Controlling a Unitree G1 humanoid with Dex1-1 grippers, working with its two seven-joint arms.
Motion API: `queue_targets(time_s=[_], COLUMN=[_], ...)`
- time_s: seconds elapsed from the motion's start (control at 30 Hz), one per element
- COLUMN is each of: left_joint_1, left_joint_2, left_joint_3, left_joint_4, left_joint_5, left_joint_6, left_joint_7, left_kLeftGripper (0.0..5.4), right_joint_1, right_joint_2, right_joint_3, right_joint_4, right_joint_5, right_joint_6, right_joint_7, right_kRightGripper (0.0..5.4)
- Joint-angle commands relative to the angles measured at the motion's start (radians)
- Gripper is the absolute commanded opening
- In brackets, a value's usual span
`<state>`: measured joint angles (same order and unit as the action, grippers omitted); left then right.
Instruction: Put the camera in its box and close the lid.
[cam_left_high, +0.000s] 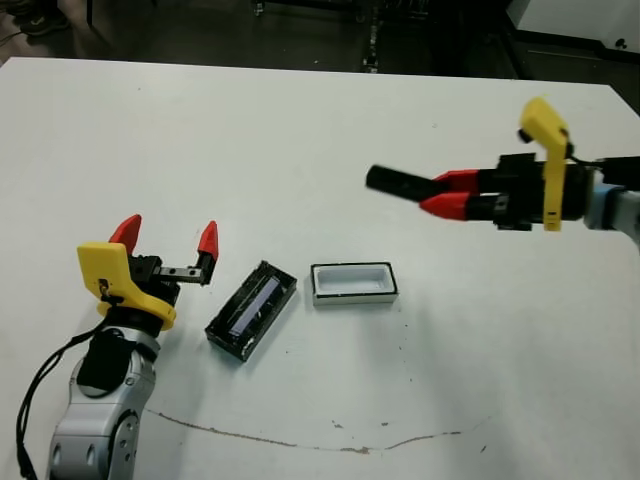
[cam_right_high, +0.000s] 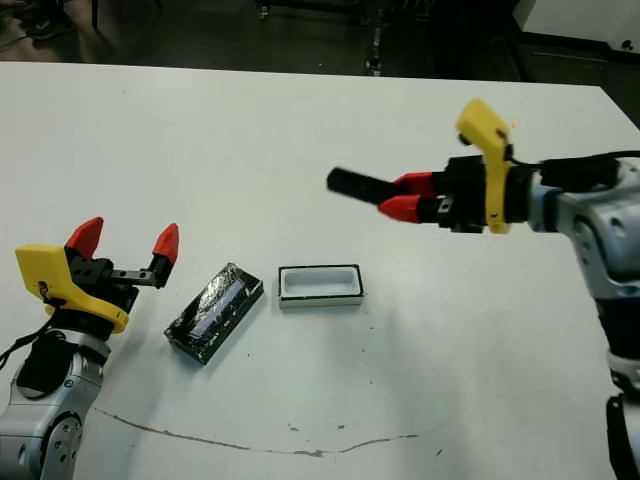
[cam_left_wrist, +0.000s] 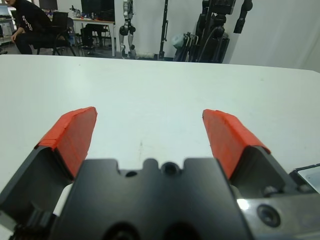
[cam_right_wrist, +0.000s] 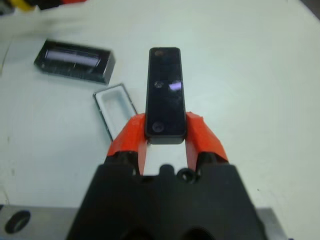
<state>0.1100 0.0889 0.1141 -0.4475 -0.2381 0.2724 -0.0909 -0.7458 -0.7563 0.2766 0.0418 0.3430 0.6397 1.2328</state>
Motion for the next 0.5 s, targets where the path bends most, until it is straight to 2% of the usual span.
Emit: queue_targets(time_s=[0.03,0.17,0.3,0.5], left_joint_1=[0.007,0.007,0.005,0.007], left_joint_2=[-0.002,-0.003,-0.005,-0.009], left_joint_3=[-0.003,-0.003,-0.004,-0.009], left_joint_4=[0.001,-0.002,0.000,-0.009], left_joint_5=[0.009,0.008,0.011,0.022], left_joint_6=[0.005,0.011,0.008,0.018], left_joint_7=[0.009,0.009,0.010,0.019], left_kLeftGripper=[5.40,5.40,5.40,5.40], right_joint_1=[-0.044,-0.074,-0.091,-0.113], right_joint_2=[-0.009,-0.002,0.019,0.045], right_joint_3=[0.054,0.110,0.134,0.164], right_joint_4=[0.032,0.064,0.106,0.151], right_joint_5=[-0.049,-0.117,-0.152,-0.190], right_joint_6=[-0.040,-0.084,-0.125,-0.116], right_joint_7=[0.073,0.131,0.176,0.230], right_kRightGripper=[1.64,1.64,1.64,1.64])
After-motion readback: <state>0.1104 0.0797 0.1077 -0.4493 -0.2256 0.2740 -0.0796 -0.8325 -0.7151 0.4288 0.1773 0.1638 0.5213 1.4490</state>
